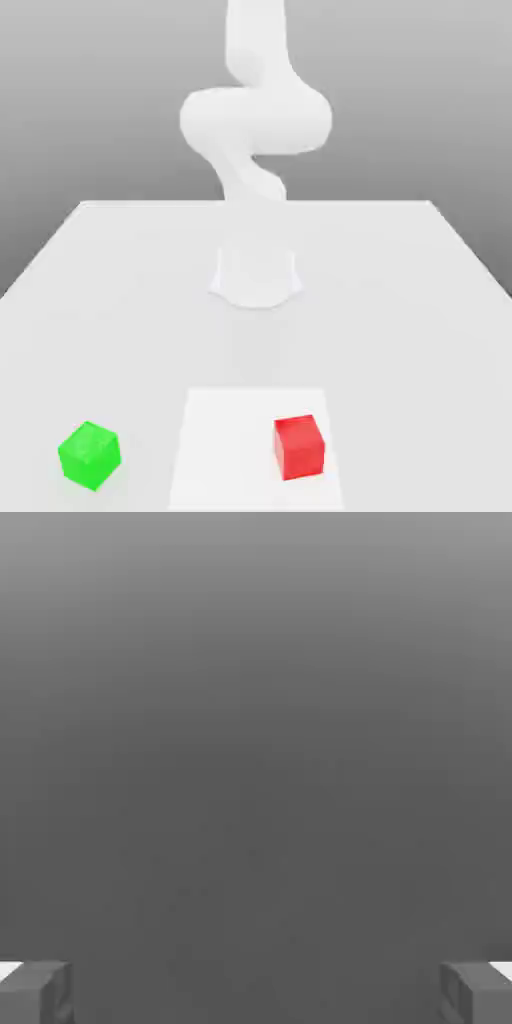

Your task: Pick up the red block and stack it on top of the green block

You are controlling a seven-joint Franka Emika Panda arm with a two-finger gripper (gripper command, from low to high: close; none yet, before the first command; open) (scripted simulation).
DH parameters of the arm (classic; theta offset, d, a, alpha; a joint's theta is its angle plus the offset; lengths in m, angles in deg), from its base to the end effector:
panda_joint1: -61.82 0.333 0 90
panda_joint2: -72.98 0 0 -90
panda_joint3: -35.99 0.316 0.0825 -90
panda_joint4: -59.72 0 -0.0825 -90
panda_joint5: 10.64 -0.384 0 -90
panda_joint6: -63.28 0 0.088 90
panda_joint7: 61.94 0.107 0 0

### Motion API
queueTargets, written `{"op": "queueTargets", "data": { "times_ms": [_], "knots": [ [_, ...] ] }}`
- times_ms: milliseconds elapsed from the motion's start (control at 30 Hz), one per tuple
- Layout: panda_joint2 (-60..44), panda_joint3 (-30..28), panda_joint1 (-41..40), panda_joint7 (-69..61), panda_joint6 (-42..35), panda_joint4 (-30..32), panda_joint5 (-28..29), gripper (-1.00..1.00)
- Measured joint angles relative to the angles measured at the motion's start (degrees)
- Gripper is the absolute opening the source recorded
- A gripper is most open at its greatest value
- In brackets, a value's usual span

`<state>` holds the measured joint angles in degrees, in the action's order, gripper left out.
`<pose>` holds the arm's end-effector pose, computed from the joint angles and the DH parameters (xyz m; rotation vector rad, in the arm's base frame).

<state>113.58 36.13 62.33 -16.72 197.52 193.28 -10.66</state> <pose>0.3814 0.0046 0.6668 -2.5063 1.0273 -0.9404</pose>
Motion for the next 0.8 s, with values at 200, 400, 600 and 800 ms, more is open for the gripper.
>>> {"op": "queueTargets", "data": {
  "times_ms": [200, 400, 600, 800],
  "knots": [
    [-12.8, 0.4, 1.2, -1.6, 6.1, 4.4, -0.1, 0.00],
    [-25.3, 1.1, 2.1, -3.0, 11.9, 8.6, -0.2, 0.00],
    [-37.7, 1.7, 3.3, -4.3, 17.8, 12.9, 0.1, 0.00],
    [-50.2, 2.0, 3.9, -4.7, 24.9, 15.6, 1.1, 0.00]
  ]
}}
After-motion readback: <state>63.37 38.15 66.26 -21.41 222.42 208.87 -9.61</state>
